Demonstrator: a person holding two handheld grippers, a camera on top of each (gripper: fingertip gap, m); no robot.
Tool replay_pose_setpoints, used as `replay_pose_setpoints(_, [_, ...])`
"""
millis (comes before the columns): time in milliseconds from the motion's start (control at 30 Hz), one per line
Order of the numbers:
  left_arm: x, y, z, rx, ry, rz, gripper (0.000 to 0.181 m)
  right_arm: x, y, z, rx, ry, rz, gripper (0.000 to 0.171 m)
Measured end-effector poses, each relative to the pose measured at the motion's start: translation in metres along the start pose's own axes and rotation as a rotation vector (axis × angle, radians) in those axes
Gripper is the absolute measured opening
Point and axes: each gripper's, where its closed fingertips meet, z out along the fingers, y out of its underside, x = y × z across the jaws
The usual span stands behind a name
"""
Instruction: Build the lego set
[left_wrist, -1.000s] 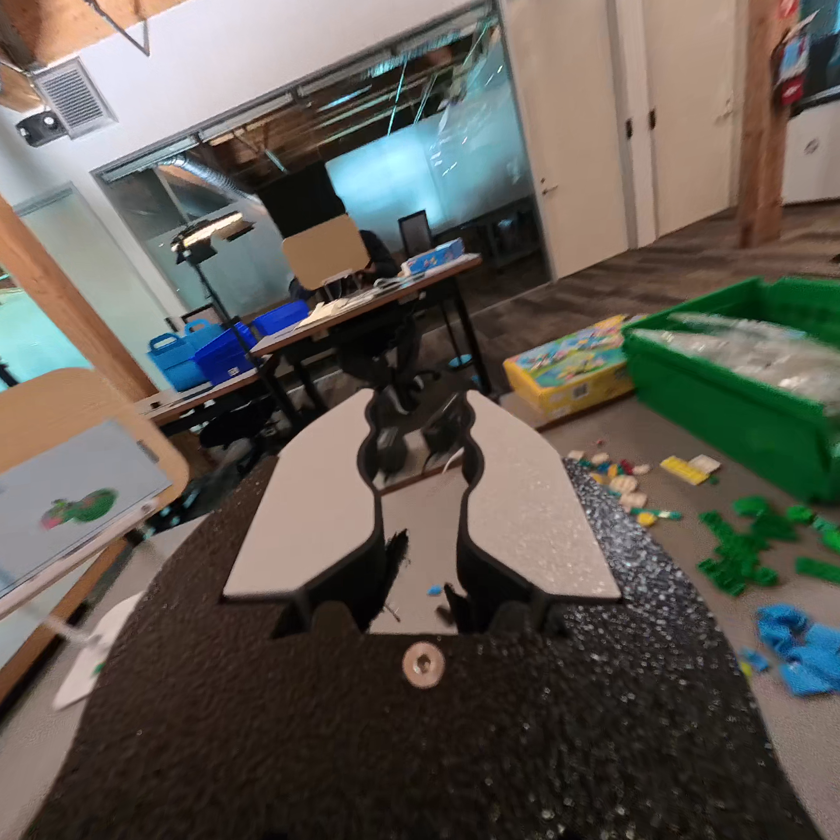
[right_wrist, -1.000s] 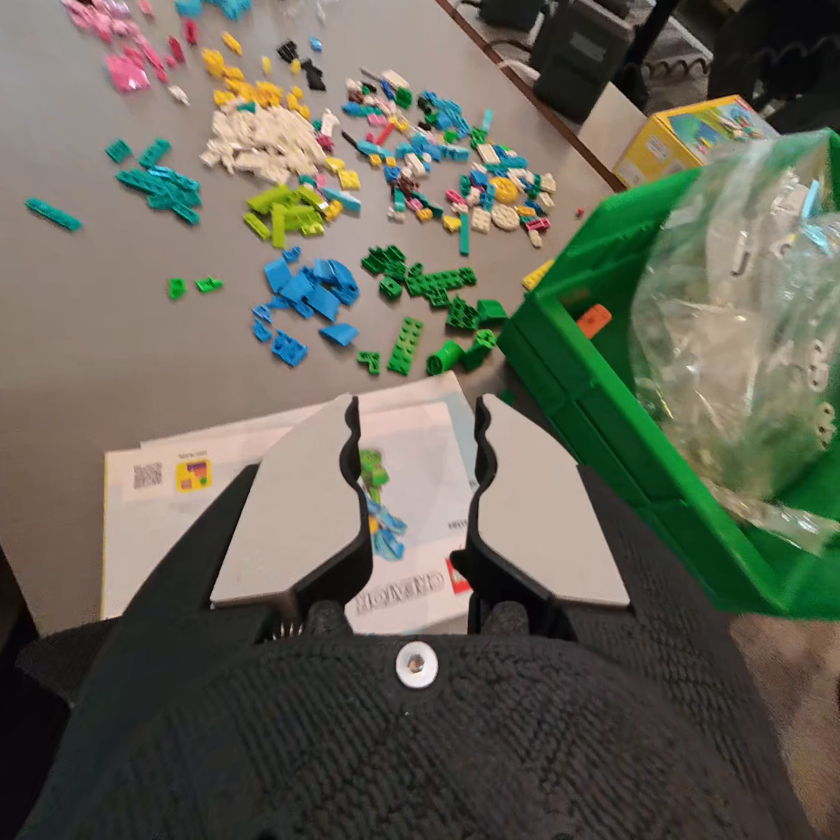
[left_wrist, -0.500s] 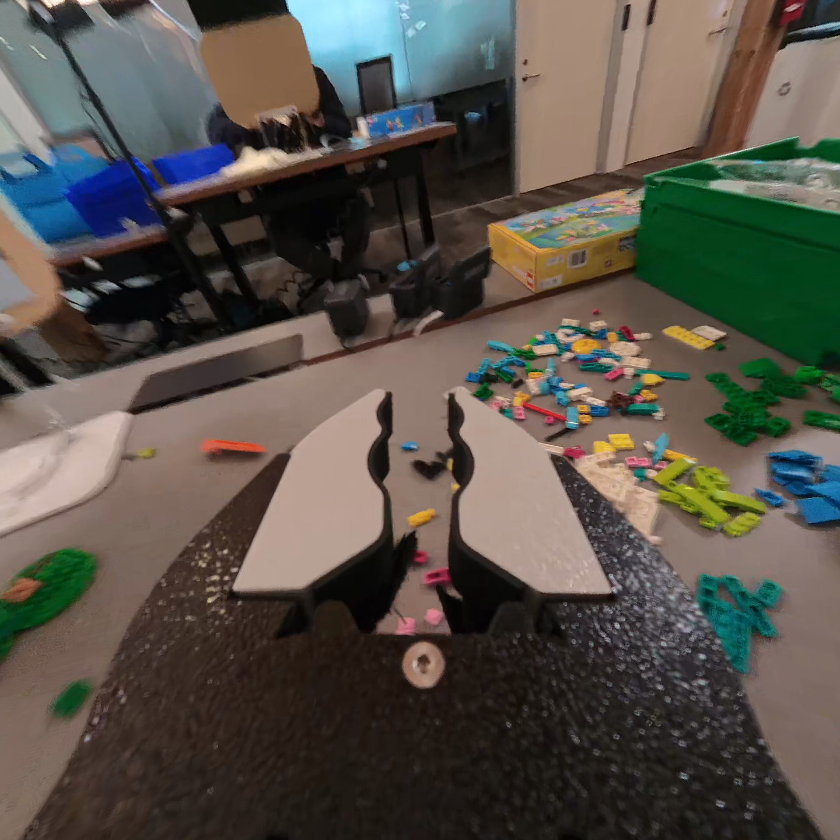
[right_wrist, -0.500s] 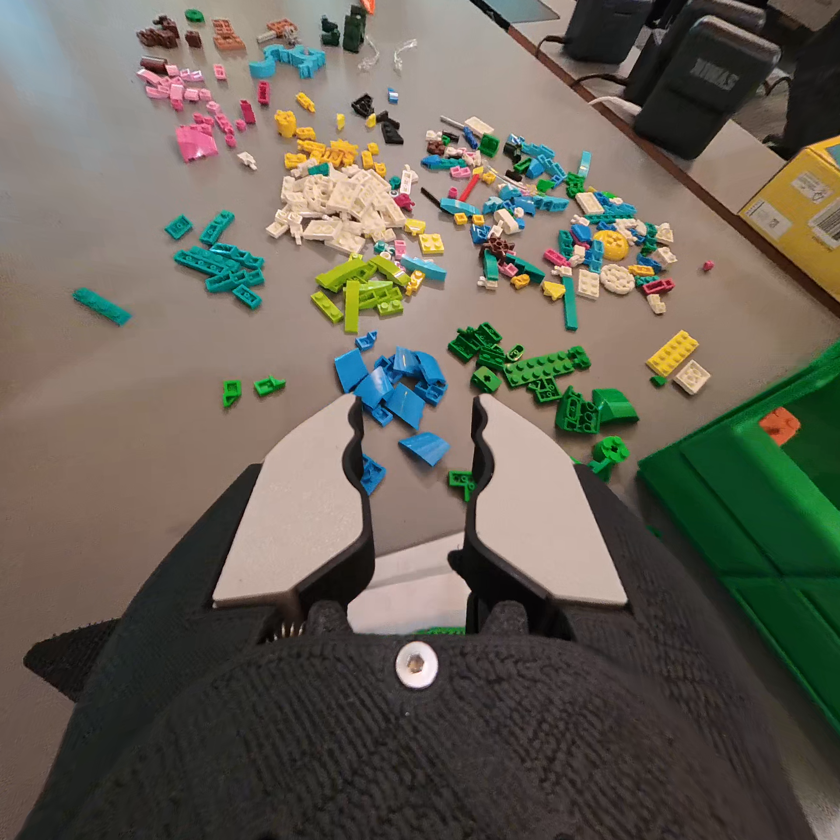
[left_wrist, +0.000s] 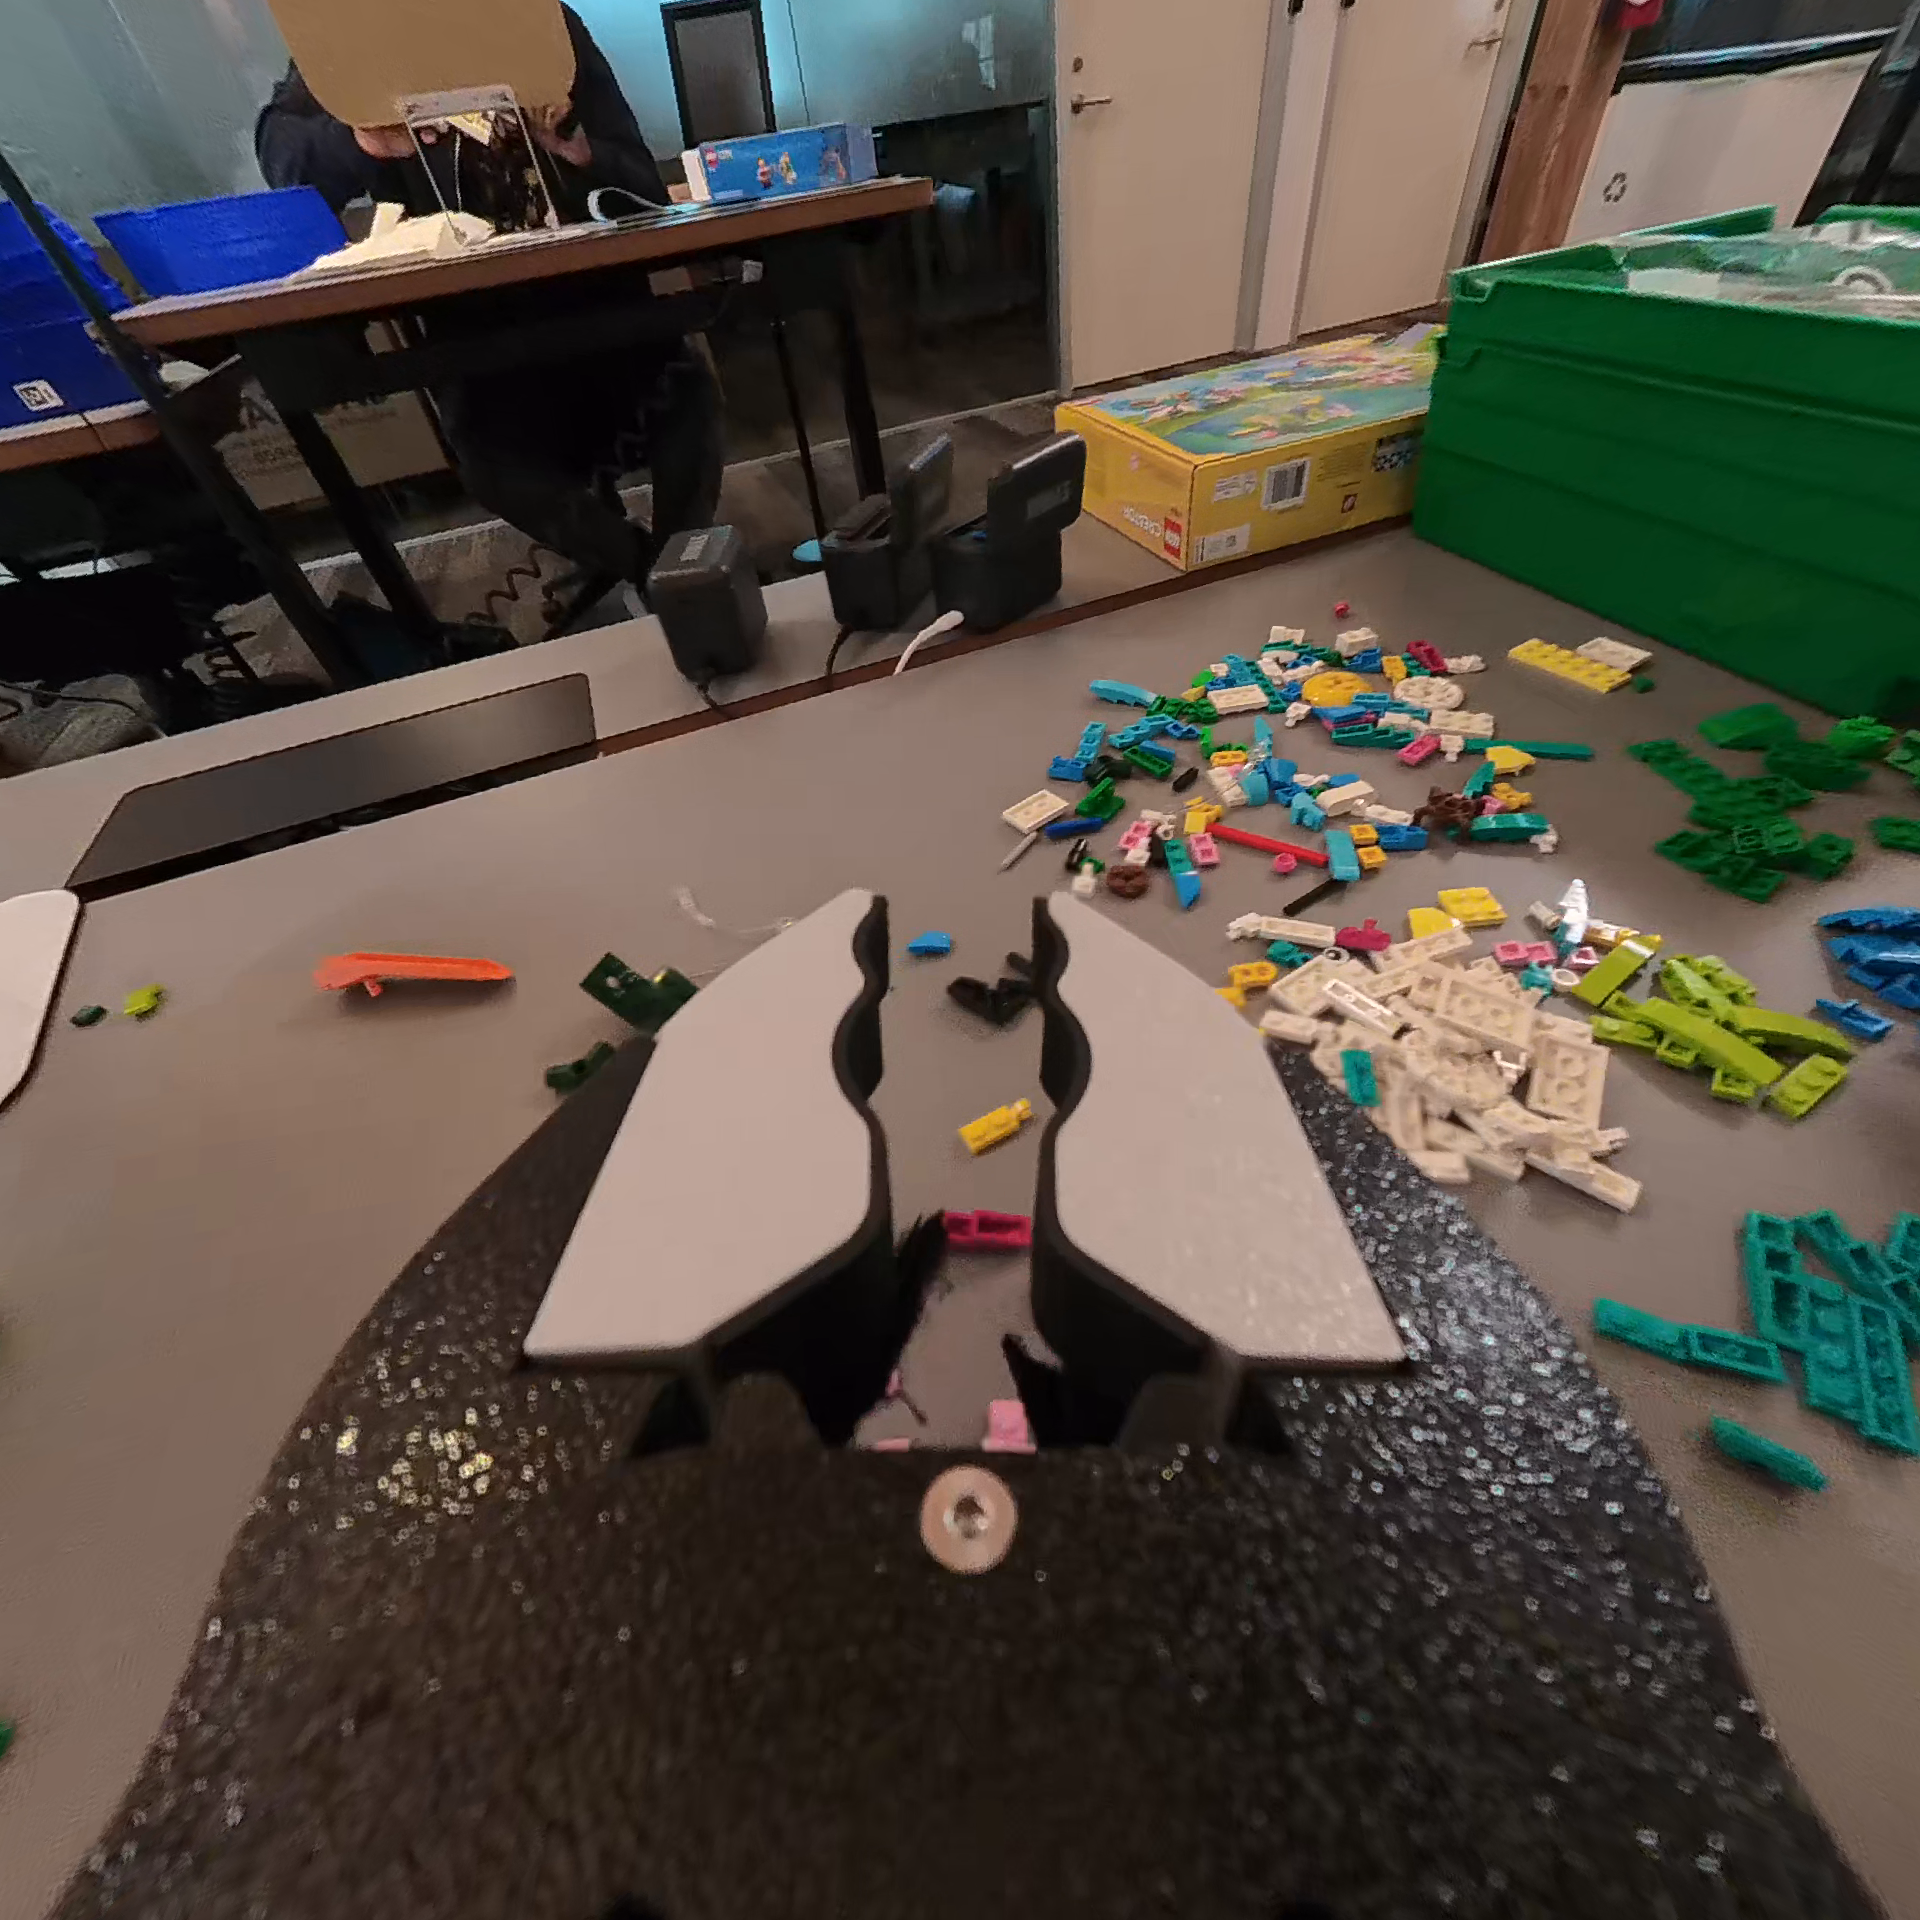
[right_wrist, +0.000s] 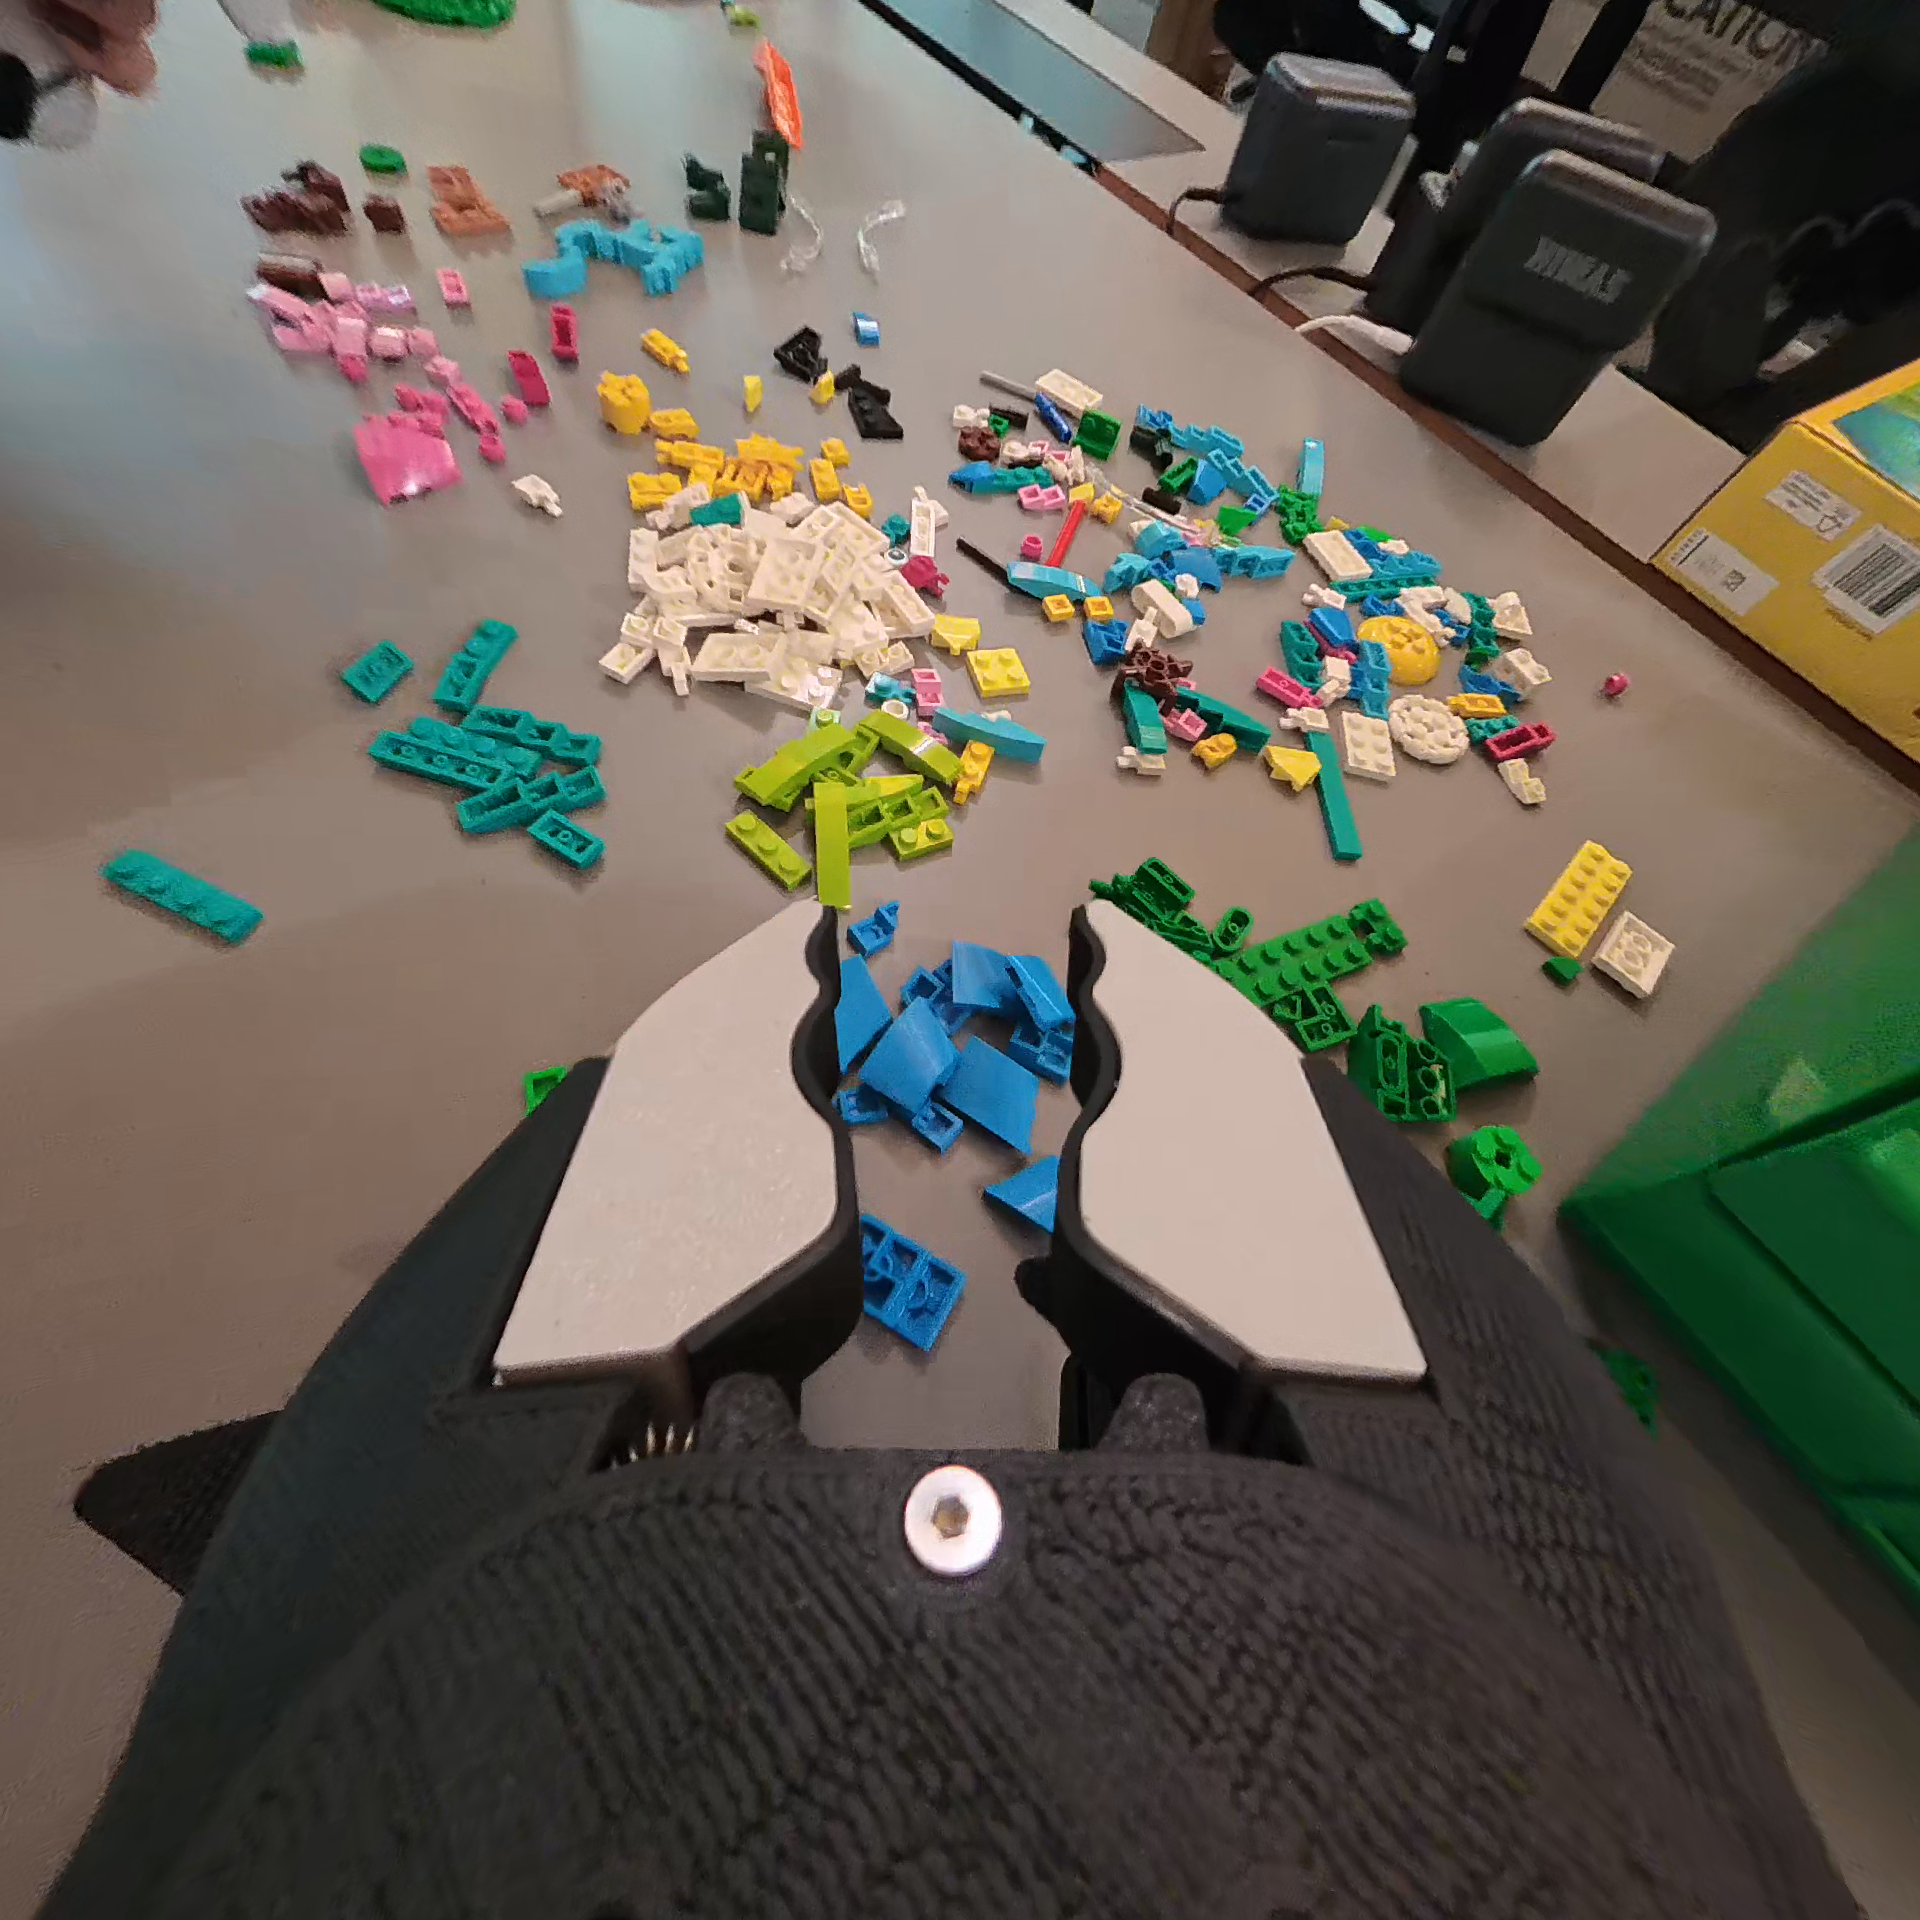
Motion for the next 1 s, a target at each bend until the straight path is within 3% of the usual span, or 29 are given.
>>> replay_pose_setpoints(300, [-0.033, -0.004, 0.014, 0.018, -0.044, 0.042, 0.026, 0.009, -0.018, 0.02, 0.014, 0.021, -0.014, 0.04])
replay_pose_setpoints(733, [-0.036, -0.023, 0.036, 0.106, 0.03, 0.166, 0.027, 0.009, -0.044, 0.048, 0.061, 0.109, 0.006, 0.039])
replay_pose_setpoints(1000, [-0.076, -0.001, 0.021, 0.121, 0.089, 0.197, 0.026, 0.011, -0.069, 0.071, 0.046, 0.221, 0.067, 0.037])
